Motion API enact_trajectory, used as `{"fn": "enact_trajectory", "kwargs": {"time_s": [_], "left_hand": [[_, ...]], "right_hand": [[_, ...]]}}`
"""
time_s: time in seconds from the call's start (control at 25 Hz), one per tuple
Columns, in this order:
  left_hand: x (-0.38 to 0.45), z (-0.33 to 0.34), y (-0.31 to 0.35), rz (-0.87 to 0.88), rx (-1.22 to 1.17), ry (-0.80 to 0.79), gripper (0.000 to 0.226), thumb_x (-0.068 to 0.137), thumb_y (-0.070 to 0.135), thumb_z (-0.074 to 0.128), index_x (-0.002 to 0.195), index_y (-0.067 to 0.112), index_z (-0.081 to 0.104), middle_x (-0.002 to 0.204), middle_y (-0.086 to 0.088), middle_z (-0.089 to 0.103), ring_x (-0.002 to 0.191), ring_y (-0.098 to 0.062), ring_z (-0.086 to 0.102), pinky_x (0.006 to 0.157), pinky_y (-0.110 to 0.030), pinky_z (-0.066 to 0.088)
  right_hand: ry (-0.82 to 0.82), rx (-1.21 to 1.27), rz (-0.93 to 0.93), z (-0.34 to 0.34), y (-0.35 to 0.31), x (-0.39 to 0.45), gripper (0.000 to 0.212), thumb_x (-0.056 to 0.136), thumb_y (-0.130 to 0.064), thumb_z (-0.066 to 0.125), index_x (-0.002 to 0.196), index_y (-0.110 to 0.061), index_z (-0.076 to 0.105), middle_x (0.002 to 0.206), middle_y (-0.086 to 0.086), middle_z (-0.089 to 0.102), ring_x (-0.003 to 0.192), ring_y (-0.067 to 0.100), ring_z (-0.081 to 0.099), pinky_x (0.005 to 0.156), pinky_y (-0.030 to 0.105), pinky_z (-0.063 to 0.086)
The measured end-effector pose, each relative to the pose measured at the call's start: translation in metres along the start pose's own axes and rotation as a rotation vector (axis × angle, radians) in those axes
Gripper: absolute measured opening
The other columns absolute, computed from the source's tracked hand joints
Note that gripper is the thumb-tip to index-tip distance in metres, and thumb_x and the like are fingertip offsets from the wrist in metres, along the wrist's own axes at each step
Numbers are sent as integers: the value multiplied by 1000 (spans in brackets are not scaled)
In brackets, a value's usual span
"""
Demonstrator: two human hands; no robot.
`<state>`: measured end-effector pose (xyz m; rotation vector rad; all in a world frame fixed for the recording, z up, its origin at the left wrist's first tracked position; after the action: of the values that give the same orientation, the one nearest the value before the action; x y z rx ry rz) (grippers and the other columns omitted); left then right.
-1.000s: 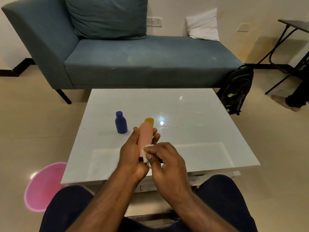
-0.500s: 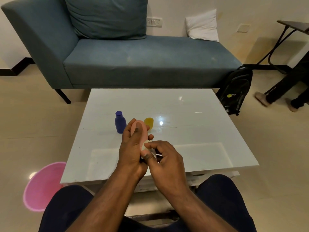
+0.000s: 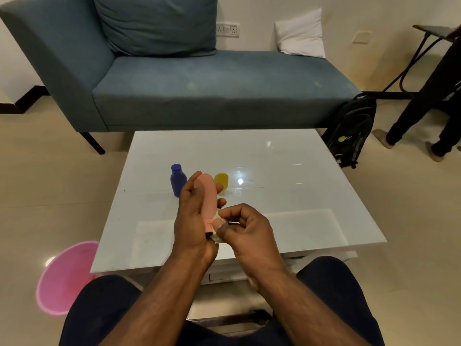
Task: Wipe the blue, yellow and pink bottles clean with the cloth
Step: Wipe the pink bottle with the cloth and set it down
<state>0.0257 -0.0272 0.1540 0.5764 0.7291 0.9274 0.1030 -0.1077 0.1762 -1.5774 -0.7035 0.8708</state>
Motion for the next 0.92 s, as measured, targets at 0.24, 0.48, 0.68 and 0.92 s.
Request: {"fn": "enact_trajectory", "kwargs": {"time_s": [0.24,0.48,0.68,0.92], "left_hand": [[-2,4,8,106,98,8,56,78,35,70,132,27,56,100,-3,71,86,-20,62,76,-39,56],[4,-2,3,69,18,41,44,89,33,64,132,24,56,91,-2,72,81,-19,62,75,-39,54],[5,-3,1,-21,-53,17,33,102,29,49,135,30,52,114,-3,74,95,-24,71,85,-45,56],[5,-3,-6,-121,-142,-8,36,101,25,51,137,30,53,113,-4,76,97,-28,73,87,-42,43]], "right_hand": [[32,84,28,-1,3,-2,14,77,-11,76,86,-19,68,86,-1,72,85,13,69,81,40,58],[99,32,-86,-6,-7,-5,13,79,-17,75,86,-26,69,86,-11,71,85,9,68,79,32,58],[69,-294,-267,2,-15,-22,18,89,-31,64,104,-39,65,99,-36,60,102,-11,55,85,10,47],[163,-561,-611,6,-21,-26,34,85,-8,64,116,-21,65,120,-4,63,115,0,49,100,13,39]]}}
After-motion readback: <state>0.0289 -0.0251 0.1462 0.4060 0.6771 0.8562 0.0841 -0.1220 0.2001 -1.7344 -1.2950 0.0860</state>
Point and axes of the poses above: each hand's wrist, its own x-axis towards the middle knuckle, its own z-axis out of the palm, y = z × x, the point moved 7 cm from there along x, towards the middle knuckle
